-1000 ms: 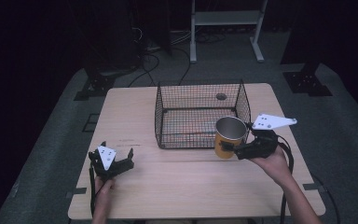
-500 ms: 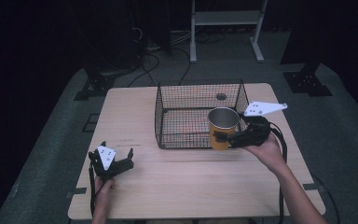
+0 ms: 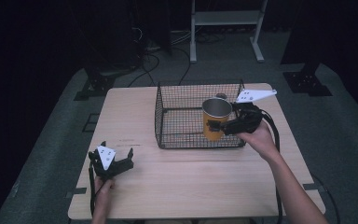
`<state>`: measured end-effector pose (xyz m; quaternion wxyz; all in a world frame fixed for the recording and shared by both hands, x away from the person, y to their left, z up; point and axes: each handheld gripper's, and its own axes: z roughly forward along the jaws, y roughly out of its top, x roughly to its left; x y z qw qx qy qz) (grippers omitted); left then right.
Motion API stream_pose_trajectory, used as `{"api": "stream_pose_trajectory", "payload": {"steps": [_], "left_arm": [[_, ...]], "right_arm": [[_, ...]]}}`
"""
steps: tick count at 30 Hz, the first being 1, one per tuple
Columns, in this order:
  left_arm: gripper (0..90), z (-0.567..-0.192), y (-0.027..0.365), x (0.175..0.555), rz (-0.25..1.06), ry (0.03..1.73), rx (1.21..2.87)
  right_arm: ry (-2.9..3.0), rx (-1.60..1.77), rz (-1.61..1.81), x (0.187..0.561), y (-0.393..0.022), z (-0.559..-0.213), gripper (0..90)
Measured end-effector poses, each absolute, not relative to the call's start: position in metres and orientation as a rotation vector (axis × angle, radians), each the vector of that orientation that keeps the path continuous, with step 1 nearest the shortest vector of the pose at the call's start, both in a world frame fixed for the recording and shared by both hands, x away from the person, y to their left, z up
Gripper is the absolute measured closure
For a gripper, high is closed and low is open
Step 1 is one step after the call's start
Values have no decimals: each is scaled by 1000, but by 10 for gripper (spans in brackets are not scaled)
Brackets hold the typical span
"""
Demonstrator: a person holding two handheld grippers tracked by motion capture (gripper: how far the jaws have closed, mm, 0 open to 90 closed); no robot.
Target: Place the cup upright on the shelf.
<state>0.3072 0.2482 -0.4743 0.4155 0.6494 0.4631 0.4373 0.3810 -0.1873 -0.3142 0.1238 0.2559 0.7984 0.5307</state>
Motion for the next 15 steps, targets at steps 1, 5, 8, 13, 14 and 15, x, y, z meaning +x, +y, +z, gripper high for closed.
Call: {"api": "stream_pose_trajectory", "payload": {"steps": [1, 5, 8, 13, 14, 15], "left_arm": [[0, -474, 248, 307, 1098, 1162, 1633], [0, -474, 248, 307, 1099, 1161, 1634], [0, -474, 248, 307, 1098, 1164, 1630], [0, -474, 249, 308, 1093, 1175, 1622], [0, -474, 249, 308, 1093, 1175, 1622], [0, -474, 249, 308, 1093, 1175, 1622]], "right_arm": [[2323, 749, 1554, 383, -187, -315, 134], [2315, 756, 1557, 391, -186, -317, 134], [2312, 779, 1563, 399, -186, -318, 134], [2306, 789, 1552, 408, -183, -318, 134], [2306, 790, 1544, 410, -182, -317, 134], [2306, 790, 1544, 410, -182, -317, 134]]}}
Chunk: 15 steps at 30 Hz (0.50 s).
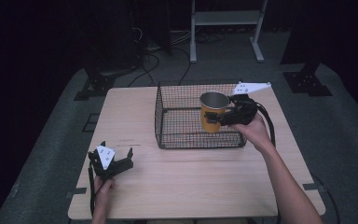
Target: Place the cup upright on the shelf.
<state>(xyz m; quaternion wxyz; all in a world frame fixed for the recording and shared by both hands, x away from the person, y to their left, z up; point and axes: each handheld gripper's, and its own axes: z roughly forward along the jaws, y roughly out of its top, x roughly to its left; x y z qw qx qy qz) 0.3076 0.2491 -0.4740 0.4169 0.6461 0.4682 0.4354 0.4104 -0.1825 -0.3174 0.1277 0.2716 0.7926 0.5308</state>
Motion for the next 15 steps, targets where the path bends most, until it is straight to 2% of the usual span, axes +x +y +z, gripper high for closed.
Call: {"api": "stream_pose_trajectory", "payload": {"steps": [15], "left_arm": [[0, -474, 249, 307, 1094, 1165, 1628]], "right_arm": [[2337, 836, 1528, 445, -180, -324, 133]]}}
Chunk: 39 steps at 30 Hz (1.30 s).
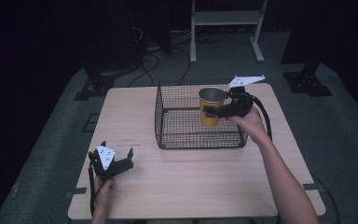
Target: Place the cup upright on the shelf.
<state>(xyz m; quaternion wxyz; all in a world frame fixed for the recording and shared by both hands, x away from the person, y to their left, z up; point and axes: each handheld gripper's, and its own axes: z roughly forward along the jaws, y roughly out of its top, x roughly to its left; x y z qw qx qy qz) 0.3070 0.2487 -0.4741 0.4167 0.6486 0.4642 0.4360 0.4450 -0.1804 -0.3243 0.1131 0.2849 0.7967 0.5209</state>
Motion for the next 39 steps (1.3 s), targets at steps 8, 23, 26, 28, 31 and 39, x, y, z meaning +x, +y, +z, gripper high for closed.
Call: {"api": "stream_pose_trajectory", "payload": {"steps": [8, 23, 26, 28, 31, 39], "left_arm": [[0, -474, 249, 307, 1094, 1164, 1629], [0, -474, 249, 307, 1090, 1165, 1628], [0, -474, 248, 307, 1095, 1160, 1635], [0, -474, 248, 307, 1093, 1156, 1635], [0, -474, 249, 307, 1091, 1162, 1631], [0, -474, 249, 307, 1091, 1158, 1633]], "right_arm": [[2356, 876, 1509, 461, -176, -331, 133], [2399, 941, 1489, 486, -164, -355, 132], [2409, 931, 1484, 487, -160, -358, 132], [2428, 913, 1453, 490, -153, -362, 132], [2451, 908, 1421, 493, -149, -365, 132], [2485, 885, 1377, 502, -135, -380, 132]]}}
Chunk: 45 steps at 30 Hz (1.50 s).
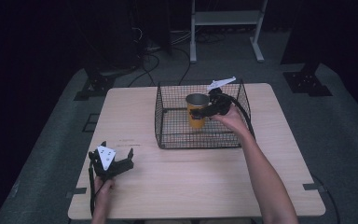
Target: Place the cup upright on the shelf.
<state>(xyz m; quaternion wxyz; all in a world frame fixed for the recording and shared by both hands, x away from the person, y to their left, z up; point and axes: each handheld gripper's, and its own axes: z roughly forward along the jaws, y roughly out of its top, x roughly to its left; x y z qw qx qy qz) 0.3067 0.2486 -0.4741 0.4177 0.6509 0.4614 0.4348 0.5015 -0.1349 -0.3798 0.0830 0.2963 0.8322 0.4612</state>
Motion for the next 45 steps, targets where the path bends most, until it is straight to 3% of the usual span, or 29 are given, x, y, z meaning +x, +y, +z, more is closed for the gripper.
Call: {"api": "stream_pose_trajectory", "payload": {"steps": [17, 38, 45], "left_arm": [[0, -474, 250, 307, 1084, 1160, 1627], [0, -474, 249, 307, 1084, 1159, 1629], [0, -474, 249, 307, 1089, 1155, 1634]], "right_arm": [[2567, 929, 1193, 523, -125, -402, 110], [2564, 881, 1120, 527, -120, -396, 78], [2562, 871, 1107, 525, -121, -396, 26]]}}
